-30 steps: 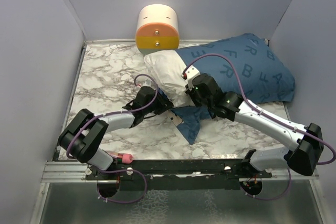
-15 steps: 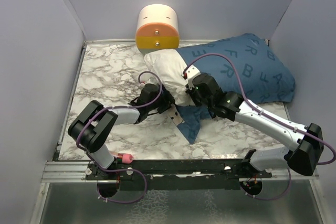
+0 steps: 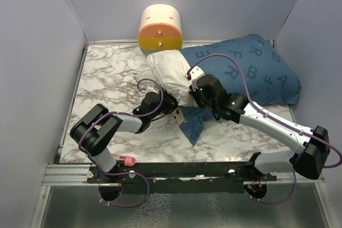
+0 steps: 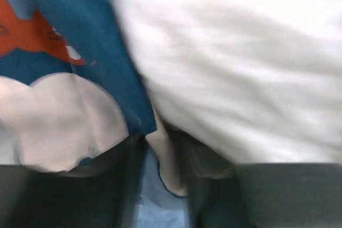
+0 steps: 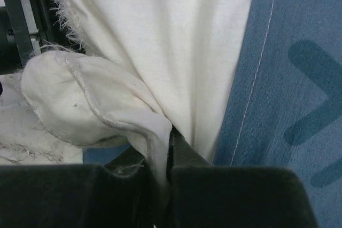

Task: Put the pillow into the pillowcase
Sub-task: Stuff the pillow into the pillowcase.

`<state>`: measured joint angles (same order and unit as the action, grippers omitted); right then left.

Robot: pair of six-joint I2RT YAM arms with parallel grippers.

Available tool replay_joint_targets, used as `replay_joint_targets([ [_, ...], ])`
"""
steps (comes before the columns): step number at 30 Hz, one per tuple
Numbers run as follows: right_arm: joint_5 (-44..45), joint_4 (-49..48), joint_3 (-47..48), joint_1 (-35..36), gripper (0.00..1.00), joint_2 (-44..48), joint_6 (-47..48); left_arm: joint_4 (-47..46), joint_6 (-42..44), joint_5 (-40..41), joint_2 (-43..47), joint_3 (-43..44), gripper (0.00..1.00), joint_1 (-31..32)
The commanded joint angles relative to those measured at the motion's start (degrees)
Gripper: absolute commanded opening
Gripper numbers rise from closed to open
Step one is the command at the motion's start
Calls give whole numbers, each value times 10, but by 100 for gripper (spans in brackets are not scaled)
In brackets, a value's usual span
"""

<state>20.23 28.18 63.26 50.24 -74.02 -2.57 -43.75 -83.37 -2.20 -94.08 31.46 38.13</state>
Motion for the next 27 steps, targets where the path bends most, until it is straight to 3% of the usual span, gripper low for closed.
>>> replay_joint_targets([
  [1,-16,-66,27,5,1,16,-27,-35,-24,1,5,41,20,6],
  [2,-17,-66,27,5,1,16,-27,-14,-18,-2,1,52,21,7],
  [6,-17,-66,28,5,1,16,-26,50,-9,13,-3,65,63,15],
  [8,-16,-67,25,5,1,16,-26,45,-5,8,-11,67,65,16],
  [9,-16,-68,24,5,1,16,-25,42,-6,-2,-18,69,64,16],
  [11,-8,-66,22,5,1,12,-20,44,-7,-23,-27,74,48,16],
  [12,4,-62,22,5,1,7,-16,41,-5,-30,-28,72,33,16],
  [13,19,-57,21,4,1,1,-10,32,-1,-34,-25,63,11,16],
  [14,31,-48,21,0,1,-9,-3,28,3,-35,-16,51,0,16],
  [20,-20,22,16,-57,1,-59,-46,111,121,-63,116,-31,0,-10],
  [27,-24,160,44,-114,1,-155,-60,253,177,-94,360,-97,0,-98],
])
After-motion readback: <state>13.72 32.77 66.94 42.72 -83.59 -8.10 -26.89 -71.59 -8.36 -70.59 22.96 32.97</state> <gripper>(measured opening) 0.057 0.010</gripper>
